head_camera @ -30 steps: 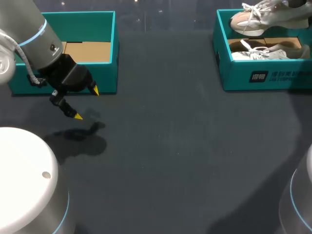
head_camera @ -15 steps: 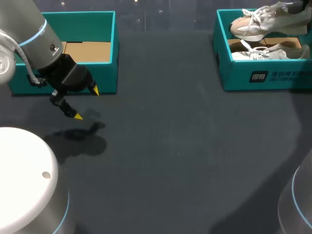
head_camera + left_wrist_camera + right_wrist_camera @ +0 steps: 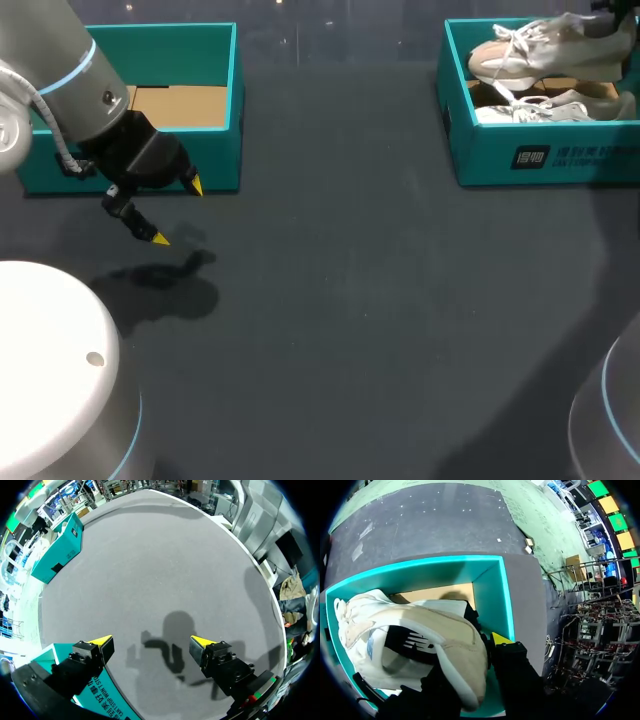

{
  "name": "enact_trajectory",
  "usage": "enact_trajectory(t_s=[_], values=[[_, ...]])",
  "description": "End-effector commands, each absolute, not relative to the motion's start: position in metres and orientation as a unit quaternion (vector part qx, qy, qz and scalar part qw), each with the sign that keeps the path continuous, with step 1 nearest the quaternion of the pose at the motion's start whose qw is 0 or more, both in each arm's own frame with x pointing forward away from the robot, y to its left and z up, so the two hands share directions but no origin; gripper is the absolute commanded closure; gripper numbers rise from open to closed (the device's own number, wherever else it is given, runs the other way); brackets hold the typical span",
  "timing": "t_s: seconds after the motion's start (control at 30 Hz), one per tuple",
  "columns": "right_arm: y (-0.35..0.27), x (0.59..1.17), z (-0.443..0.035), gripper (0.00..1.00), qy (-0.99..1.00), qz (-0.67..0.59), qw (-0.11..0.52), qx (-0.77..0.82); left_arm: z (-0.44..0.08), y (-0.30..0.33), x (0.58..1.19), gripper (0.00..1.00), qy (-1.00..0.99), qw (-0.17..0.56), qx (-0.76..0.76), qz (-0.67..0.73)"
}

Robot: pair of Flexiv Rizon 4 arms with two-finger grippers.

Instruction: Take the shoe out of the shoebox, open the shoe tongue, remove and reinsert the insole, then place the shoe into the shoebox

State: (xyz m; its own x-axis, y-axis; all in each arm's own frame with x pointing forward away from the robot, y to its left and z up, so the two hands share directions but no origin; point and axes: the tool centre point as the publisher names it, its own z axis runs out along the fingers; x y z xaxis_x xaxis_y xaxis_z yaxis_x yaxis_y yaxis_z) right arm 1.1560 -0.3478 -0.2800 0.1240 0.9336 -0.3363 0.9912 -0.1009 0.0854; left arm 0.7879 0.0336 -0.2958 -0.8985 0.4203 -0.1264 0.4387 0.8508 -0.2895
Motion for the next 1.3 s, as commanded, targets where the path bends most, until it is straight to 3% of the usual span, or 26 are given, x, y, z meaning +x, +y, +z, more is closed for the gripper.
enact_trajectory(t_s=[0.03, 1.3], values=[[-0.346, 1.170, -0.286, 1.00, 0.655, -0.112, 0.129, 0.736, -0.295, 0.034, 0.787, 0.00, 0.962, 0.030, 0.224, -0.156], [-0.343, 1.163, -0.347, 1.00, 0.673, -0.092, 0.087, 0.729, -0.295, 0.034, 0.787, 0.00, 0.962, 0.030, 0.224, -0.156]])
